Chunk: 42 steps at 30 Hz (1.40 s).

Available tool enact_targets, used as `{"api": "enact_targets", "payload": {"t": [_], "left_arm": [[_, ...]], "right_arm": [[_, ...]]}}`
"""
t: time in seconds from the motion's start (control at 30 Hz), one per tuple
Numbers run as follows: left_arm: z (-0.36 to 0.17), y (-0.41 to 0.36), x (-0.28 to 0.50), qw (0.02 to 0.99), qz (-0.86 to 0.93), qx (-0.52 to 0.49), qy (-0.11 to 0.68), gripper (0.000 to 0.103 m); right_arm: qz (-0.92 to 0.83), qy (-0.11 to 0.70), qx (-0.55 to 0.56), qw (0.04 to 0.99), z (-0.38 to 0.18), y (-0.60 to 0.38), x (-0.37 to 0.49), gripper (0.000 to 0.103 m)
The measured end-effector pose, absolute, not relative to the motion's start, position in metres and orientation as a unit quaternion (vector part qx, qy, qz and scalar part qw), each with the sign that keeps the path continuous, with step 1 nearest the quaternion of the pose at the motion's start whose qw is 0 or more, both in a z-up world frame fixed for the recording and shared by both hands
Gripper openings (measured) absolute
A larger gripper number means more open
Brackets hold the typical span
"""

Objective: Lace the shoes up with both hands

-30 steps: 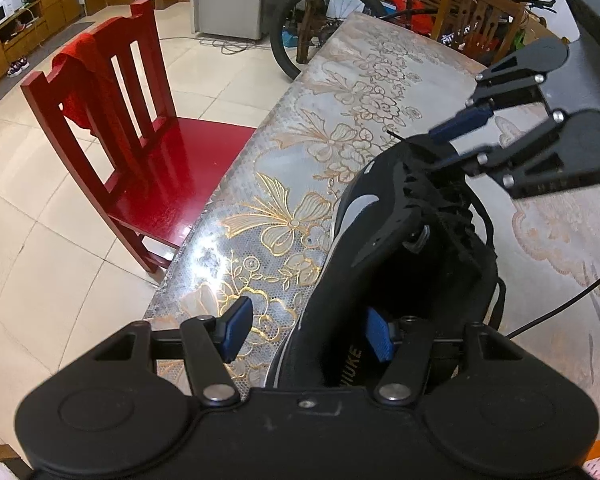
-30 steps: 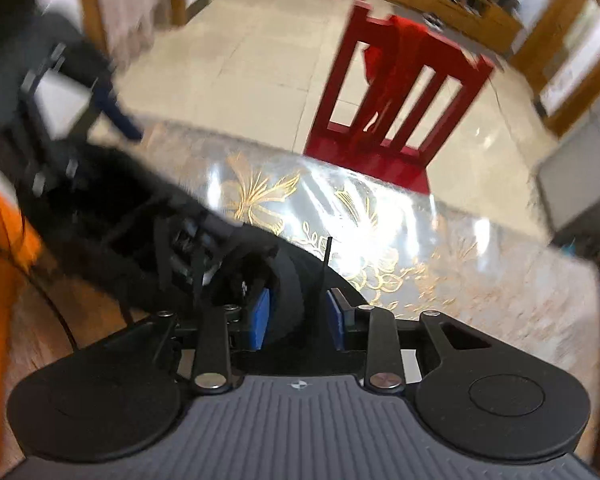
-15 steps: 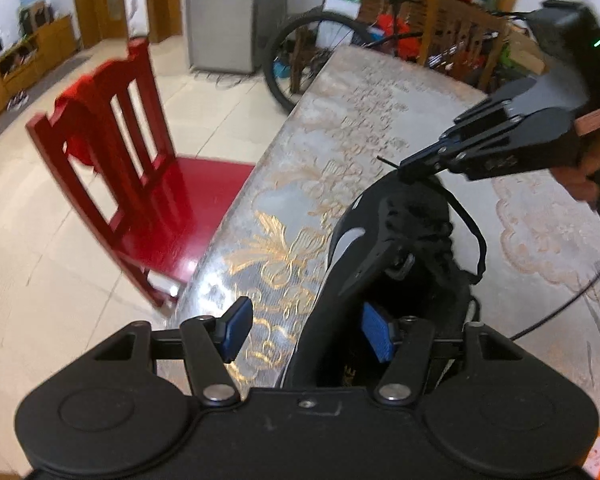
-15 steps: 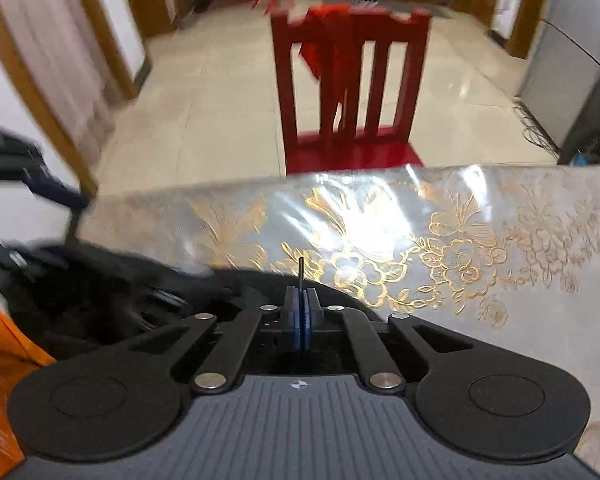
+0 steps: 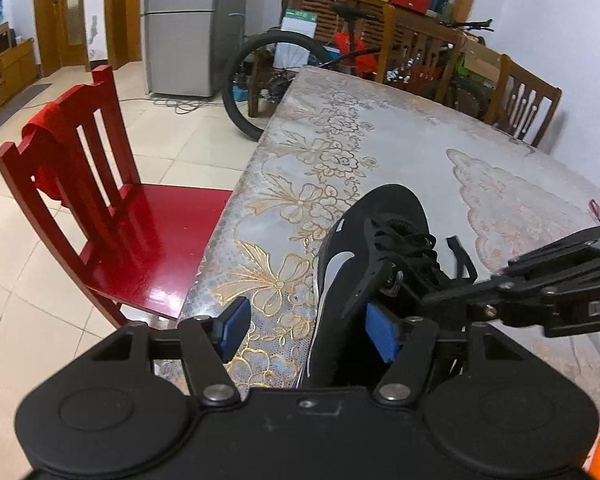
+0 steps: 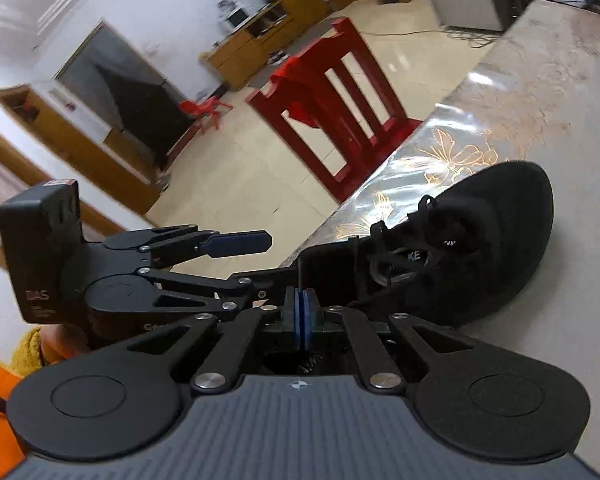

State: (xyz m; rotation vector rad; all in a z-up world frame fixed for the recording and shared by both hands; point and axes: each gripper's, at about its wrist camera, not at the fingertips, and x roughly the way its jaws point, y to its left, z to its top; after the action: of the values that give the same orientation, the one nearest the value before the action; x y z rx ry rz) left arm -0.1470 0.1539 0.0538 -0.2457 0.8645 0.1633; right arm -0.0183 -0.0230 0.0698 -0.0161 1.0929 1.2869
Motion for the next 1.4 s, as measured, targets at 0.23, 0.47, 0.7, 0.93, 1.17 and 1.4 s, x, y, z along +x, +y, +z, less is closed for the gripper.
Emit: {"api": "enact_targets", "payload": {"t": [0.23,0.47,0.7,0.93,1.17,1.4], "left_arm": [[0.055,0.157,-0.144,0.896,0.068,-0.114,0.423,0.061],[0.054,0.159,-0.144,0.895,0.06,-0.11,0.427,0.061],[0.053,0.16,-0.145,0.893,0.061,-0.104,0.433,0.061],[0.053,0.161,-0.145,0.892,0.062,-0.107,0.435,0.062],[0.052,0.161,-0.145,0.892,0.062,-0.105,0.435,0.063],[0.052,0.163,-0.145,0.891,0.062,-0.109,0.435,0.064]], "right_arm": [[0.541,0.45,-0.058,0.708,0.061,-0.016,-0.04,0.003],[0.533,0.415,-0.044,0.736,0.057,-0.017,-0.042,0.003],[0.535,0.39,-0.049,0.747,0.052,-0.015,-0.047,0.003],[0.53,0.384,-0.083,0.751,0.05,-0.006,-0.052,0.003],[0.531,0.387,-0.122,0.744,0.053,-0.002,-0.055,0.003],[0.532,0.366,-0.12,0.754,0.055,-0.006,-0.053,0.003]]}}
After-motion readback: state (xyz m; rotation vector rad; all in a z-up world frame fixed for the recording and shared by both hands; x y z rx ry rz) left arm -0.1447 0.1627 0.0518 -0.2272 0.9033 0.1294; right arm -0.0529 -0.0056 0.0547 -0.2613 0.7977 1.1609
